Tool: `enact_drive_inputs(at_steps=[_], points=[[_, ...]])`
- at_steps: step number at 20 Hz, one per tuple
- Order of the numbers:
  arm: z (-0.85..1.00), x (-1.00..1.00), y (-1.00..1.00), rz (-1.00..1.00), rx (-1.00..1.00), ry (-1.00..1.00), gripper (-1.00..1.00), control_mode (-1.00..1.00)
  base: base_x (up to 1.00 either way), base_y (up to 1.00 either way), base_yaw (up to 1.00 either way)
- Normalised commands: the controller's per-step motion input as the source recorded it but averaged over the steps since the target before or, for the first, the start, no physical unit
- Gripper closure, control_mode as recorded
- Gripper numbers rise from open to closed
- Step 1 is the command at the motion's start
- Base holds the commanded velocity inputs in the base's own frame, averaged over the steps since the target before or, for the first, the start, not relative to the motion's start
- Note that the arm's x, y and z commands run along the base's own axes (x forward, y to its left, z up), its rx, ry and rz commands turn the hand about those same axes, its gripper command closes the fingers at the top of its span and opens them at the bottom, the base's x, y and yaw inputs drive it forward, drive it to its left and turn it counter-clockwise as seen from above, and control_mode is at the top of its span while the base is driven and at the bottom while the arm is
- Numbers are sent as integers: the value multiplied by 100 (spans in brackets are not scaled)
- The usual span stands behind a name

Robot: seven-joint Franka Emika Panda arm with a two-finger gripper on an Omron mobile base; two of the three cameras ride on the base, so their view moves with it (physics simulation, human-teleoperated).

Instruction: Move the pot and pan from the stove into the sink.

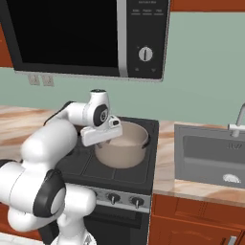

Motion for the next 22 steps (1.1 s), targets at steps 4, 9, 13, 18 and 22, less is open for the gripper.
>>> enact_drive_inputs(at_steps=[4, 9, 13, 18, 22], points=[[75, -22, 3, 2, 4, 0, 100, -100, 0, 0, 0], [80, -35, 9, 7, 1, 0, 100, -100, 0, 0, 0], [74, -36, 18, 9, 0, -6, 100, -100, 0, 0, 0], [61, -42, 22, 10, 0, -25, 100, -100, 0, 0, 0], [33, -47, 5, 8, 0, -41, 100, -100, 0, 0, 0]])
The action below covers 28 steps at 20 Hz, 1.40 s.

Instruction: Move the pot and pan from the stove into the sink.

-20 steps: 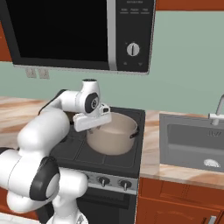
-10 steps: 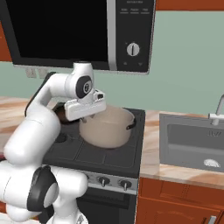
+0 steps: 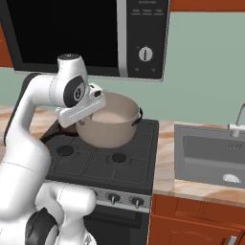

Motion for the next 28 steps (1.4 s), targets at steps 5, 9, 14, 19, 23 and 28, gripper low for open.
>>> enact_drive_inputs(at_steps=[5, 9, 14, 19, 23, 28], points=[[5, -41, 0, 8, 0, -37, 100, -100, 0, 0, 0], [0, -1, 0, 0, 0, -3, 100, -100, 0, 0, 0], [0, 0, -3, 0, 0, 0, 100, 100, 3, -13, 0], [0, 0, 0, 0, 0, 0, 100, 100, 15, -64, 0], [0, 0, 0, 0, 0, 0, 100, 100, 13, -80, 0], [0, 0, 0, 0, 0, 0, 100, 100, 14, -84, 0]])
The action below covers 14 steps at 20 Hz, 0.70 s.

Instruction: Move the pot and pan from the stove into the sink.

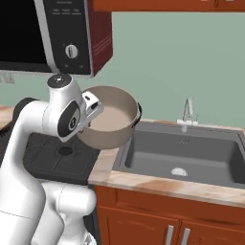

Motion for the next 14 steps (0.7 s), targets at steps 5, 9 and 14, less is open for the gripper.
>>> enact_drive_inputs(at_steps=[5, 9, 14], points=[[0, 0, 0, 0, 0, 0, 100, 100, 18, -85, 0], [0, 0, 0, 0, 0, 0, 100, 100, 21, -83, 0], [0, 0, 0, 0, 0, 0, 100, 100, 22, -77, 0]])
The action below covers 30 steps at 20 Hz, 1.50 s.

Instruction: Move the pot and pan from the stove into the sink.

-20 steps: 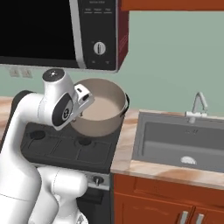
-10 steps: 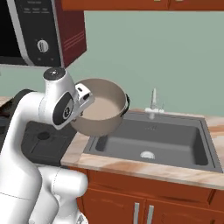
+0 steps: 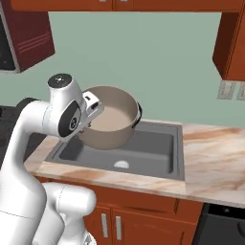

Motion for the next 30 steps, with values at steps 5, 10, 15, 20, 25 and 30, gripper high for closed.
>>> enact_drive_inputs(at_steps=[5, 10, 15, 20, 25, 30], points=[[0, 0, 0, 0, 0, 0, 100, 100, 22, -72, 0], [0, 0, 0, 0, 0, 0, 100, 100, 19, -60, 0], [0, 0, 0, 0, 0, 0, 100, 100, 3, -23, 0], [0, 3, 0, 0, 0, 0, 100, -100, 0, 0, 0], [-1, 25, 1, -1, 0, 0, 100, -100, 0, 0, 0], [0, 34, 3, -1, 0, 0, 100, -100, 0, 0, 0]])
